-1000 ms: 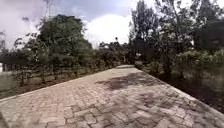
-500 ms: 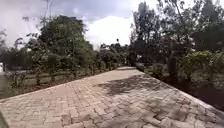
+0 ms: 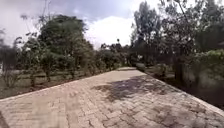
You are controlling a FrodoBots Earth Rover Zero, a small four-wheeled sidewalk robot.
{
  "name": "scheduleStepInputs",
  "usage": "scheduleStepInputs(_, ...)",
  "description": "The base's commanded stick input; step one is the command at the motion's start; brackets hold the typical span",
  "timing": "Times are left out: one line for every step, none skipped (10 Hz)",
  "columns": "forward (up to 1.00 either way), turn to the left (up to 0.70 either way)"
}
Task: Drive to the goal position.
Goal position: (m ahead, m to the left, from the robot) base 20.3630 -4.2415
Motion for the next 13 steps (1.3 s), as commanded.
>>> scheduleStepInputs(0.70,-0.35)
scheduleStepInputs(0.70,0.00)
scheduleStepInputs(0.70,0.00)
scheduleStepInputs(0.70,0.00)
scheduleStepInputs(0.70,0.00)
scheduleStepInputs(0.70,0.00)
scheduleStepInputs(0.70,0.00)
scheduleStepInputs(0.70,0.00)
scheduleStepInputs(0.70,0.00)
scheduleStepInputs(0.70,0.00)
scheduleStepInputs(0.70,0.00)
scheduleStepInputs(0.70,0.00)
scheduleStepInputs(0.70,0.00)
